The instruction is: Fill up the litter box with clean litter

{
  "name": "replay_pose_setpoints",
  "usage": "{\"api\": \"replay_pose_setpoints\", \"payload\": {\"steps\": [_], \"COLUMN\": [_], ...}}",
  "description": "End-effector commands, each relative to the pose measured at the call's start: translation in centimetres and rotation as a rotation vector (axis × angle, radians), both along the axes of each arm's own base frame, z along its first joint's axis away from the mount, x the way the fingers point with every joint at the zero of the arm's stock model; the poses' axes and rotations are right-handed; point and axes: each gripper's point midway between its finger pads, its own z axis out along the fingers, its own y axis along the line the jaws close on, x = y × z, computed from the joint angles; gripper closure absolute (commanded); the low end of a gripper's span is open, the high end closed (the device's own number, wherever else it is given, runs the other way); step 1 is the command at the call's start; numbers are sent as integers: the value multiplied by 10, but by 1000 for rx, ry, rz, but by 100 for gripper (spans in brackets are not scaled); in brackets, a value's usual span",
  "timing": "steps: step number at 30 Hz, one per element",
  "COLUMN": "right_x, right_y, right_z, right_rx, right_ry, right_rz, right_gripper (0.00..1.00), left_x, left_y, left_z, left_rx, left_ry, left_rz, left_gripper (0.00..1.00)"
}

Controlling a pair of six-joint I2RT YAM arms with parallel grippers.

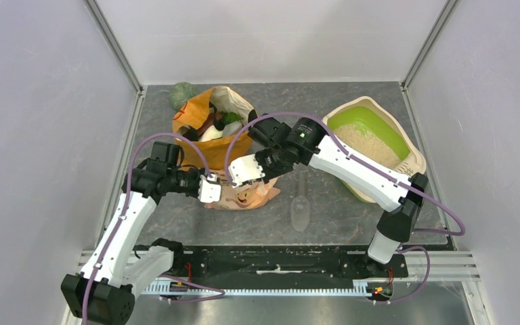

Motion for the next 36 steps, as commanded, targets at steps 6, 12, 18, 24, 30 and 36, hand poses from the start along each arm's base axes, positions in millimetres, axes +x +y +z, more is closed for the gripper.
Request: {"api": "replay_pose_setpoints", "payload": {"steps": [6, 12, 18, 24, 30, 36], "right_x": [13, 11, 6, 6, 3, -1], "right_y": [5, 8, 8, 18, 26, 31], "right_z": [7, 2, -5, -8, -9, -13], "right_rx": [-10, -21, -26, 16, 50, 57], "right_ry": [-104, -95, -74, -54, -26, 4], "right_rz": [-48, -67, -83, -113, -114, -101], "right_gripper": [100, 100, 100, 100, 100, 100], "left_x": [6, 6, 3, 0, 0, 0], "left_y": [-5, -7, -8, -10, -11, -13], "left_z": [9, 13, 13, 15, 16, 17], "left_rx": [-29, -44, -50, -63, -68, -72], "left_ry": [-75, -67, -77, -99, -114, -124], "left_rz": [-29, -31, -42, -60, -80, -95], "left_gripper": [84, 98, 98, 98, 98, 98]}}
